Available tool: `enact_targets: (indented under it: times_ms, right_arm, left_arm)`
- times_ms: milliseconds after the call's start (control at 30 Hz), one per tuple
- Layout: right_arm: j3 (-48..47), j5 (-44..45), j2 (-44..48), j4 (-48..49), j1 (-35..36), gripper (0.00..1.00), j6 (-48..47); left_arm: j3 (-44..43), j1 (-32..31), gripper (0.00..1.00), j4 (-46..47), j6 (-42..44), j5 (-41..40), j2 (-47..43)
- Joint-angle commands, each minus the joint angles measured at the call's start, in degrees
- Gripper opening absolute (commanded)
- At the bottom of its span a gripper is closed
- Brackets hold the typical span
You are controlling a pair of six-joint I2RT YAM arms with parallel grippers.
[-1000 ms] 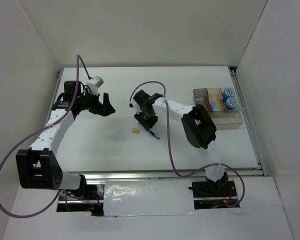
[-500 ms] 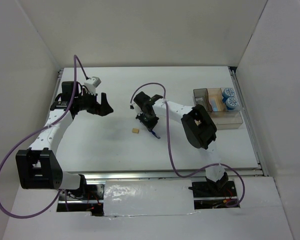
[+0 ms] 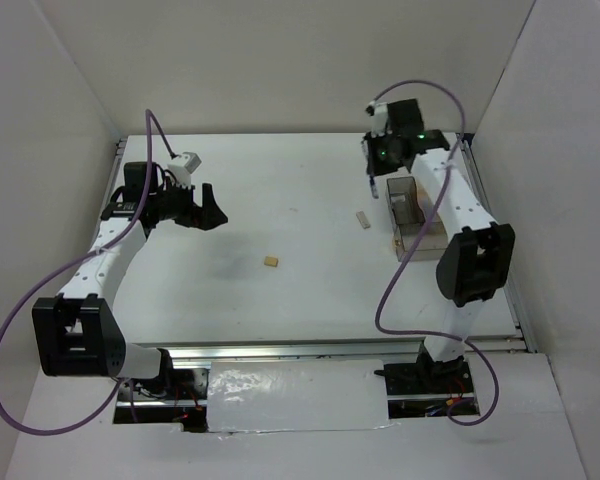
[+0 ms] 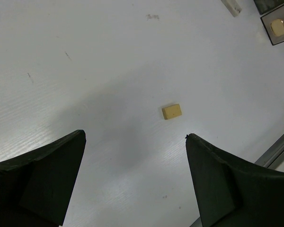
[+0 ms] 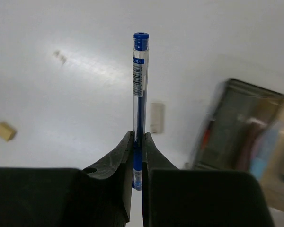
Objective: Sort the stationery into containers
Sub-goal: Place the stationery into the container
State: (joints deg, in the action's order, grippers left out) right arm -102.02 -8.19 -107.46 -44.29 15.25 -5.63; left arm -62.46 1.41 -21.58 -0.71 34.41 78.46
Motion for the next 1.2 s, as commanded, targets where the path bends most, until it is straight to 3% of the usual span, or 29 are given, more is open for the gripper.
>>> enact_targets:
  times_ms: [0,100,267,700,1167]
  right_arm:
    - [-1.69,0.54,3.57,0.79,-3.89,0.0,-1.75]
    - [-1.0,1.41,3.22,2.62,-10.04,0.0,-3.07]
    - [0.93,1.07,1.99,6.93,-14.54,0.0,-3.6]
    - [8.85,1.95,-0.73,11.77,-17.27,0.0,-5.44]
    - [10.61,4.23,-5.3,12.66,-17.71,0.0,-7.55]
  left_arm:
    - [-0.65,-0.53,0.99,2.86,-2.54,1.45,0.73]
    - [-0.47,-0.8,0.99,3.3,-2.8,0.83,0.82]
    - [-0.47,-0.97,0.99,2.95,-2.28,-0.05,0.65]
    - [-0.83,-0.88,0.99,2.86,-2.1,-0.22,1.7]
    - [0.05,-0.97,0.99,2.51,-1.57,-0.14,1.52]
